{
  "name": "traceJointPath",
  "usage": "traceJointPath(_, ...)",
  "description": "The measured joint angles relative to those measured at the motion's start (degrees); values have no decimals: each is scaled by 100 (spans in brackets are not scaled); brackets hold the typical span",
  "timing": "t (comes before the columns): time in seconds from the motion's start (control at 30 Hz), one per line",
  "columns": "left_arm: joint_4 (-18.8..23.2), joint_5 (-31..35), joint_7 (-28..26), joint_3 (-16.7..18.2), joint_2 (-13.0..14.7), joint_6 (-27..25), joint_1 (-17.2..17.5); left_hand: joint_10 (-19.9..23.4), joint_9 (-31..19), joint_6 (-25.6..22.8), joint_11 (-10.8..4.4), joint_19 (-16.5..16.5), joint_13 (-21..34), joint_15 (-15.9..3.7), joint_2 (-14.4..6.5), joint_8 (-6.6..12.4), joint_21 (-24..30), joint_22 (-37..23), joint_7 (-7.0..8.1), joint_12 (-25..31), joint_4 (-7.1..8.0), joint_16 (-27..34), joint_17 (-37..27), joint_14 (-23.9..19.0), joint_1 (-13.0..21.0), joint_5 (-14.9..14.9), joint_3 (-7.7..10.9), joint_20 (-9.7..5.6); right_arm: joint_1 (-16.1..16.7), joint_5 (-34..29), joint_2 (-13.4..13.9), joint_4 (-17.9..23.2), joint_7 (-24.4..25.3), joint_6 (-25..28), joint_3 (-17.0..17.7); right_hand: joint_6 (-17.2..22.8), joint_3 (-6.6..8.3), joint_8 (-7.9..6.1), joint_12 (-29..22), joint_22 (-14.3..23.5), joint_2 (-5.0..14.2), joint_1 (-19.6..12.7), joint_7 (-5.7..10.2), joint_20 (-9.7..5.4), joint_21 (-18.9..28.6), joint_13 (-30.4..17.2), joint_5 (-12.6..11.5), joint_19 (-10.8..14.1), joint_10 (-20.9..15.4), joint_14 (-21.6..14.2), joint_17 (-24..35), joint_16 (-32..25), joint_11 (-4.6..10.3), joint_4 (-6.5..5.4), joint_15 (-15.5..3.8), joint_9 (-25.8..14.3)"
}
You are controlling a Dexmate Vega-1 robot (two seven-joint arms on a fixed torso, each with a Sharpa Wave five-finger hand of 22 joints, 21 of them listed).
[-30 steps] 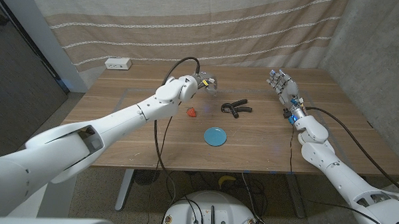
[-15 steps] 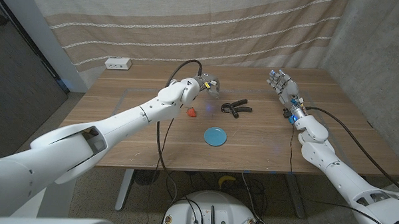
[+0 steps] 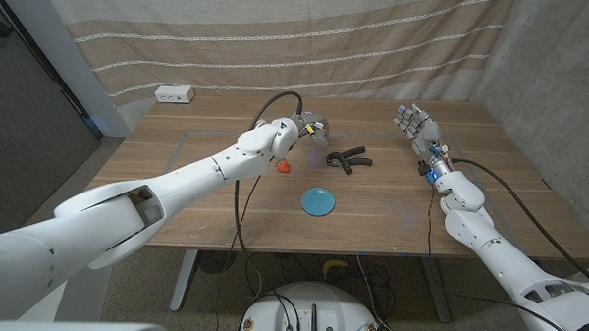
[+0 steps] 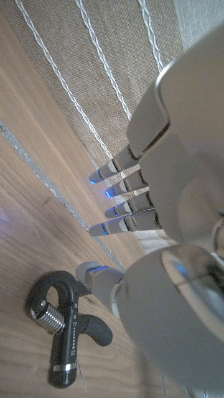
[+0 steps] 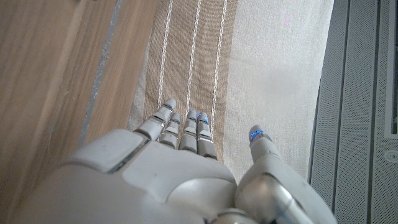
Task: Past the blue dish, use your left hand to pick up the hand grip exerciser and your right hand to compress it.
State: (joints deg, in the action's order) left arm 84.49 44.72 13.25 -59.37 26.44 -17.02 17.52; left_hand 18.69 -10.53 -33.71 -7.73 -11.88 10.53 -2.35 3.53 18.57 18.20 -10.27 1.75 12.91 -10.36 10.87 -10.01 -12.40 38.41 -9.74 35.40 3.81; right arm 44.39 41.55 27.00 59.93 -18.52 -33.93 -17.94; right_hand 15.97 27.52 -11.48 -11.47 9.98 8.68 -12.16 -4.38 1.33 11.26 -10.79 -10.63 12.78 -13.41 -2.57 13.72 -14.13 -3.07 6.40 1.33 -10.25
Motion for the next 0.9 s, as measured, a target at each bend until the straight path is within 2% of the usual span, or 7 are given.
traceJointPath(0.9, -587, 5, -69, -353, -291, 302, -278, 76, -28, -162, -14, -74, 28, 0, -8, 0, -24, 1, 41, -3, -7, 0, 1, -61, 249, 0, -98, -33, -73, 84, -76, -237, -146, -77, 41, -1, 0, 0, 0, 0, 0, 0, 0, 0, 0, 0, -44, 0, -31, 0, -1, 0, -31, 0, 0, 0)
